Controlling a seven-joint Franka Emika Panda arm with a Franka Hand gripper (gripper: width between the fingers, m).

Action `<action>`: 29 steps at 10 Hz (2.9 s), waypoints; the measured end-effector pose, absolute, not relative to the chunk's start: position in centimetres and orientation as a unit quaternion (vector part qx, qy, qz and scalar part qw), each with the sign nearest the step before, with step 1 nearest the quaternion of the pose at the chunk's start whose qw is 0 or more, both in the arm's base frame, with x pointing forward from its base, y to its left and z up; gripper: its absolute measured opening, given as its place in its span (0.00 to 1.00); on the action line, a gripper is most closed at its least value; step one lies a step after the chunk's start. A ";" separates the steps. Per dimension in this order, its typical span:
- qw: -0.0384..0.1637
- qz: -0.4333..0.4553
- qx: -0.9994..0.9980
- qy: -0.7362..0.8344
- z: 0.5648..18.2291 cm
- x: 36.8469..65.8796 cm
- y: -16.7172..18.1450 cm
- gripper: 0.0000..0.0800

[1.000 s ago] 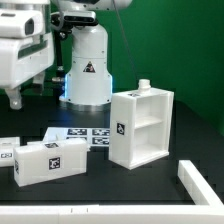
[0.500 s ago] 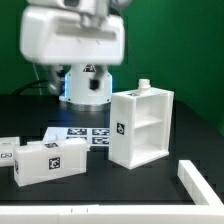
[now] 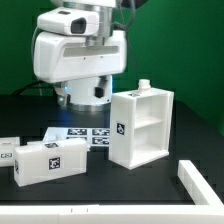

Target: Assemble cabinet

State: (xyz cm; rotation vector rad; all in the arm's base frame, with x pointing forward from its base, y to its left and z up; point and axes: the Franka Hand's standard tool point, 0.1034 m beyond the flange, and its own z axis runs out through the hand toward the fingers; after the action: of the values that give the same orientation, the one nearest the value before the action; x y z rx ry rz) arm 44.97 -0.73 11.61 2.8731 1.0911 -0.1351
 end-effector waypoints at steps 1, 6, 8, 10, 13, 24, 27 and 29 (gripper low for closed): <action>0.032 -0.061 0.934 0.350 11.4 45.1 3.2 1.00; 0.028 -0.080 0.949 0.303 8.7 47.3 14.9 1.00; 0.028 -0.080 0.949 0.303 8.7 47.3 14.9 1.00; 0.028 -0.080 0.949 0.303 8.7 47.3 14.9 1.00; 0.028 -0.080 0.949 0.303 8.7 47.3 14.9 1.00; 0.025 -0.060 0.952 0.300 8.7 47.5 16.3 1.00; 0.025 -0.060 0.952 0.300 8.7 47.5 16.3 1.00; 0.024 -0.069 0.951 0.302 9.7 47.2 15.8 1.00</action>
Offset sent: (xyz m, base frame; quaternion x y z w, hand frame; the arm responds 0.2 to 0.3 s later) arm 0.0357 0.1000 -0.0159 0.0074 -0.0617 0.0537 0.9966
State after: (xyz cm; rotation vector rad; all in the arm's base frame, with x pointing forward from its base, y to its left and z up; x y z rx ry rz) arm 47.18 15.80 9.75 2.9417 0.9333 -0.2122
